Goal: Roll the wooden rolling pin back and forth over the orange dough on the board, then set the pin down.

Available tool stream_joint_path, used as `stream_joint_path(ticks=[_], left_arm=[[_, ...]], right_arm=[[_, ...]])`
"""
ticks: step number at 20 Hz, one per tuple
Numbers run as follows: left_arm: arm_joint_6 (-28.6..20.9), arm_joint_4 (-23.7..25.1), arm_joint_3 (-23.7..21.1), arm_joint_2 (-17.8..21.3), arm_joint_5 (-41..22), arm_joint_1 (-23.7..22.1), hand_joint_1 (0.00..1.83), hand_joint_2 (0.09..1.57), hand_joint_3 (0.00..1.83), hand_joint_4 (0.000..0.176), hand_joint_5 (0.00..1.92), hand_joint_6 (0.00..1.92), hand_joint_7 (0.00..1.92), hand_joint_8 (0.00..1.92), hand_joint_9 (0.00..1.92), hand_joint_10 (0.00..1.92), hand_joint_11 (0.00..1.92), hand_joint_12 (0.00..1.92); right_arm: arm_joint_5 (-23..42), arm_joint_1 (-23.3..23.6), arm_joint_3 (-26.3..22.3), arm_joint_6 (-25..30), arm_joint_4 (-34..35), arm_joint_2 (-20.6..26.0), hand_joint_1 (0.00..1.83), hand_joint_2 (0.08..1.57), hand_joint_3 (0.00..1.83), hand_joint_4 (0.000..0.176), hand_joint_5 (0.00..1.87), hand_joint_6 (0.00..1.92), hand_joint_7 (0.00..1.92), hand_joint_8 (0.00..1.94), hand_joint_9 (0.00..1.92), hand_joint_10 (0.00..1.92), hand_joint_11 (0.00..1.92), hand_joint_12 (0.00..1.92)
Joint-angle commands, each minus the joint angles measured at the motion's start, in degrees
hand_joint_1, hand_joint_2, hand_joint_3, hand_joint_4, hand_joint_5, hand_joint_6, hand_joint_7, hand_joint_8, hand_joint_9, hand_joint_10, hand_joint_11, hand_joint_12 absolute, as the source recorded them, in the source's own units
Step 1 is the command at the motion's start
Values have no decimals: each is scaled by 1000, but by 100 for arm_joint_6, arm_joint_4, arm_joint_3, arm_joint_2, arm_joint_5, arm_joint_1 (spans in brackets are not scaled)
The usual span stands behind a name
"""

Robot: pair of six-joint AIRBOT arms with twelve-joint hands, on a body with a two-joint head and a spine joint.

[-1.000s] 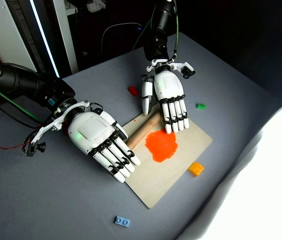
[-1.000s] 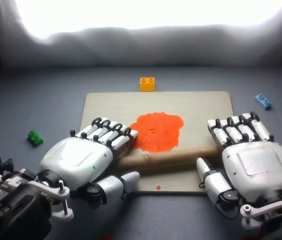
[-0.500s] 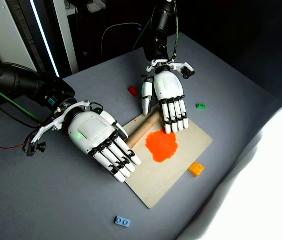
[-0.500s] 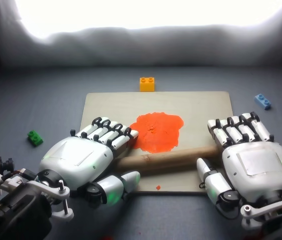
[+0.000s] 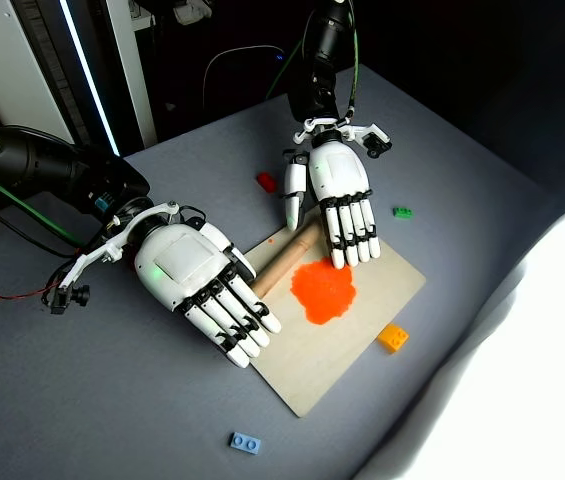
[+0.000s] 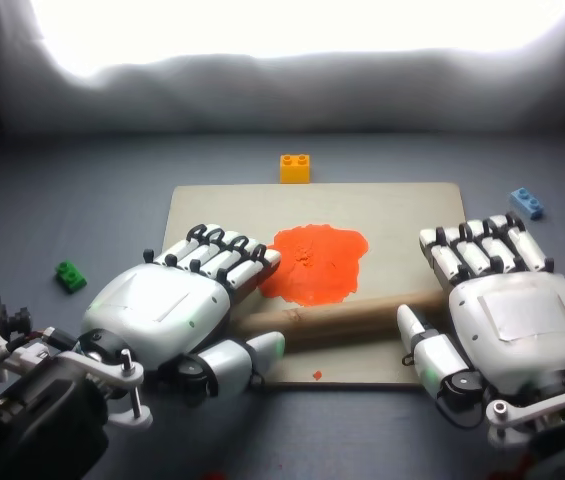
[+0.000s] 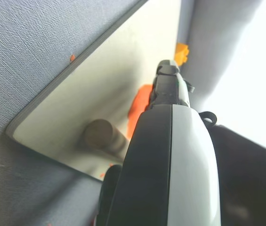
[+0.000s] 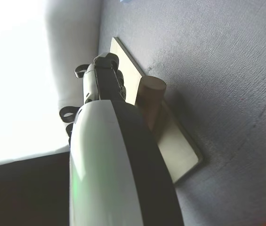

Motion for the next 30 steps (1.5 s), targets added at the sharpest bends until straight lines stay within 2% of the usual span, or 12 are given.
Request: stream_joint_path(ticks=[1,5,8,13,19,21,22,24,25,29,30], left_arm=[[-2,235,33,79,-546,-88,0,1479,0,0,121,5,100,8,30,7,0,0],[-3,235,55,169,-472,-288,0,1481,0,0,115,2,97,4,25,4,0,0],[-65,234,14,313,-444,-470,0,1482,0,0,93,0,84,0,16,0,0,0],[-14,209,-128,573,-145,-885,0,1483,0,0,107,6,101,7,31,6,0,0],[781,-333,-762,1143,323,-1353,0,1482,0,0,158,22,146,18,72,19,12,6],[1036,-507,-1020,1343,409,-1481,0,1478,0,0,190,14,195,5,118,16,33,35],[1103,-550,-1109,1418,494,-1536,0,1471,1,0,207,7,218,1,153,10,6,167],[1339,-561,-1257,1558,863,-1742,0,1459,0,0,252,16,271,10,202,17,0,302],[1383,-561,-1301,1603,1009,-1833,0,1450,0,0,284,22,306,14,234,23,0,349],[1496,-645,-1373,1649,1209,-2138,0,1423,0,0,442,59,510,46,415,64,0,673],[1526,-645,-1371,1648,1267,-2186,0,1418,0,0,523,87,591,69,490,89,0,795]], right_arm=[[589,57,-27,7,-490,51,0,1555,0,0,234,0,257,0,210,0,0,355],[612,153,-50,8,-491,138,0,1555,0,0,223,0,230,0,174,0,0,314],[625,268,-83,11,-496,234,0,1555,0,0,256,9,271,10,203,9,0,399],[625,573,-154,6,-499,480,0,1549,0,0,249,3,274,1,213,3,0,388],[507,926,-162,68,-498,862,0,1543,0,0,279,8,310,8,235,9,0,429],[353,1069,-162,77,-498,1037,0,1549,1,0,333,19,380,17,300,23,0,626],[280,1121,-162,66,-498,1113,0,1548,0,0,377,25,446,22,375,39,0,831],[50,1227,-162,19,-498,1282,0,1545,0,0,478,41,592,39,525,72,0,1129],[-89,1273,-162,43,-498,1369,0,1546,0,0,554,48,689,45,622,93,30,1221],[-832,1408,-161,284,-524,1709,0,1539,0,0,704,67,835,59,768,148,172,1305],[-975,1414,-160,370,-622,1763,0,1535,0,0,747,80,875,66,779,249,239,1296]])
